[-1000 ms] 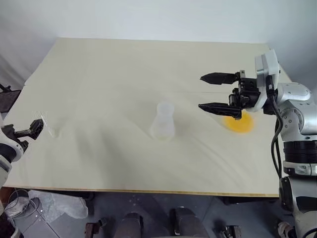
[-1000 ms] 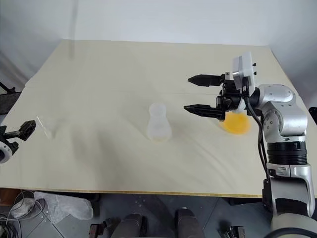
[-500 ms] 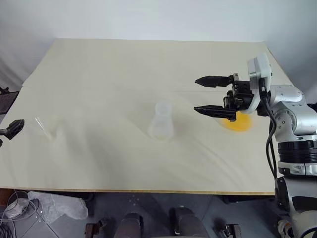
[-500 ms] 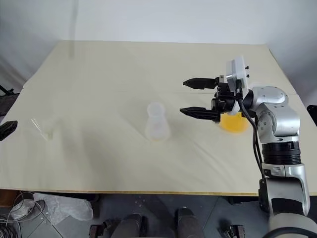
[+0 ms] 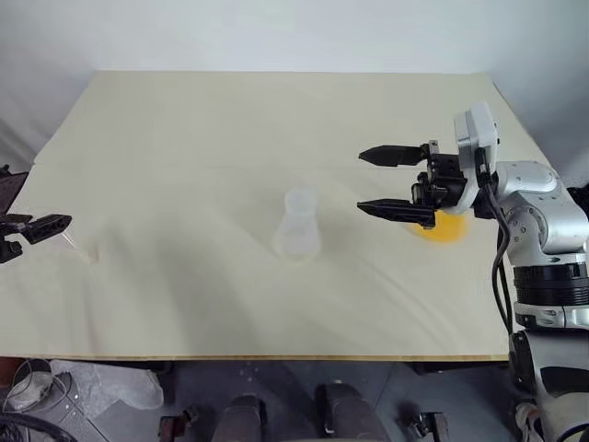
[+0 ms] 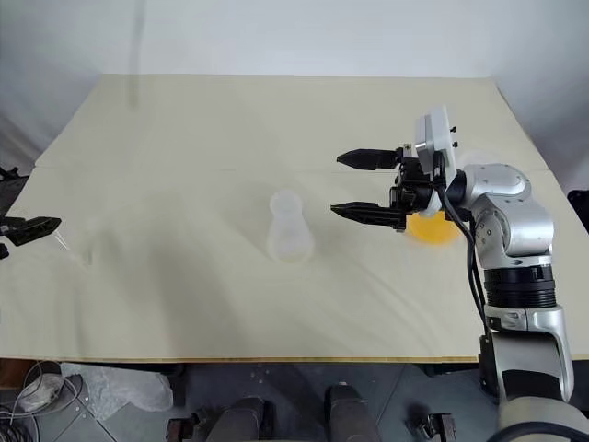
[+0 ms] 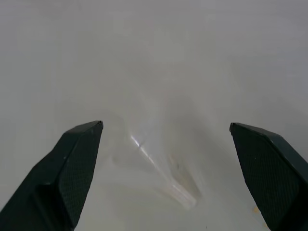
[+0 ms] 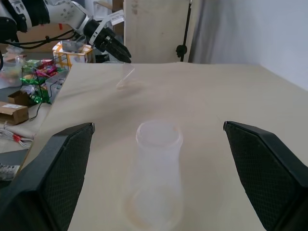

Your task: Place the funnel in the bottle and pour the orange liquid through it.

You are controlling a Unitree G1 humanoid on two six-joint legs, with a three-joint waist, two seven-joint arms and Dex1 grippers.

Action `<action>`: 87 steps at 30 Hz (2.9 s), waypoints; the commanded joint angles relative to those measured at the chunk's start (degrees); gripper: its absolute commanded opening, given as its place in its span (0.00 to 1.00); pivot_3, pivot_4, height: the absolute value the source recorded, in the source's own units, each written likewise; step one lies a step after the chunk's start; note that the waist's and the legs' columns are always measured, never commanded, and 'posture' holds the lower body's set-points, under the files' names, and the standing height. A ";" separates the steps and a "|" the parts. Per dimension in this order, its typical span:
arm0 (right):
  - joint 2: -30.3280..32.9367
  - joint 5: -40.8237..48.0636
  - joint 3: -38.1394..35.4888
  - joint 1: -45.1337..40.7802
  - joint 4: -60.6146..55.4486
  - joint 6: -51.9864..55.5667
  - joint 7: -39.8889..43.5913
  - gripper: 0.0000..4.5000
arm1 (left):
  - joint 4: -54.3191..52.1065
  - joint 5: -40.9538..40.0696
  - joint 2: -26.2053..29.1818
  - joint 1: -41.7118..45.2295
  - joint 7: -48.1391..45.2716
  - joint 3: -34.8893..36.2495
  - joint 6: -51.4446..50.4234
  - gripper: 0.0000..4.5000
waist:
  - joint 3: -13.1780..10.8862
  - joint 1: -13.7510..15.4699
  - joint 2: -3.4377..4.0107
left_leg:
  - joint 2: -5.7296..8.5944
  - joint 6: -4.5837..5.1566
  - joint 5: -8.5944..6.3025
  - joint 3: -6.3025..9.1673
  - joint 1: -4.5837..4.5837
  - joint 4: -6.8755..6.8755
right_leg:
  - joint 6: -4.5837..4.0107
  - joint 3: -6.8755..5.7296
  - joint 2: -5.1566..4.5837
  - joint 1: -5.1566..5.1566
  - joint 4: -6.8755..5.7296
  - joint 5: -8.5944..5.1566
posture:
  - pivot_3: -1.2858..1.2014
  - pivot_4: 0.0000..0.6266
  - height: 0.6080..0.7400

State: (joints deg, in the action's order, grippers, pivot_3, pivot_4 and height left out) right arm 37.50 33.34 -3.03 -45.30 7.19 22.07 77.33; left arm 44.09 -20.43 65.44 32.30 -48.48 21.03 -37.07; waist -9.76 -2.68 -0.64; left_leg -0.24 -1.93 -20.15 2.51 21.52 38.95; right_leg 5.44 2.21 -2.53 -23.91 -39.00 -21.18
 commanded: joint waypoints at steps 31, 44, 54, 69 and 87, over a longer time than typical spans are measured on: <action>1.58 2.59 -3.21 2.77 -7.88 3.10 -4.09 1.00 | 4.96 6.94 -7.77 1.38 -3.96 -6.61 0.87 1.00 | 0.00 -0.19 0.01 | 0.22 0.10 0.07 0.05 0.01 0.16 | 0.01 -0.21 -0.34 -0.03 -0.16 0.01 | 0.52 0.24 1.00; 0.93 2.51 -2.77 3.08 -8.56 2.57 -4.52 1.00 | -21.83 -0.38 -18.77 -6.88 4.70 -1.33 -13.64 1.00 | 0.04 2.04 0.19 | 0.59 0.36 0.21 0.09 -0.03 0.17 | 0.08 -0.32 -0.74 0.08 -0.14 0.04 | 0.52 0.24 1.00; 0.21 2.28 -2.56 3.45 -9.01 2.29 -4.99 1.00 | -25.95 -1.58 -25.41 -3.80 11.06 0.04 -13.73 1.00 | 0.04 2.78 0.19 | 0.64 0.41 0.23 0.15 -0.04 0.19 | 0.15 -0.41 -0.77 0.21 0.01 0.07 | 0.52 0.24 1.00; -0.76 1.96 -2.27 4.01 -9.02 1.64 -5.93 1.00 | -19.84 0.05 -20.15 1.49 12.45 0.92 -5.04 1.00 | 0.01 1.19 0.13 | 0.62 0.40 0.25 0.15 -0.03 0.17 | 0.16 -0.48 -0.74 0.20 0.07 0.08 | 0.52 0.24 1.00; 0.07 2.02 -3.17 4.91 -10.76 2.43 -7.37 1.00 | -6.52 7.72 -19.98 12.06 3.88 -13.88 3.40 1.00 | 0.00 1.07 0.12 | 0.63 0.40 0.25 0.14 -0.02 0.18 | 0.16 -0.50 -0.74 0.17 0.05 0.08 | 0.52 0.24 1.00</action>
State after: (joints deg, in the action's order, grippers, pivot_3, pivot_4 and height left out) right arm 36.63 34.57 -4.83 -40.61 -1.40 24.87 70.34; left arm 37.08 -13.41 44.19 42.69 -43.50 7.29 -35.41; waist -9.76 -1.61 -0.52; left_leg 0.39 -1.53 -19.90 2.65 21.50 39.12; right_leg 5.60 1.71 -3.27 -23.74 -38.94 -21.10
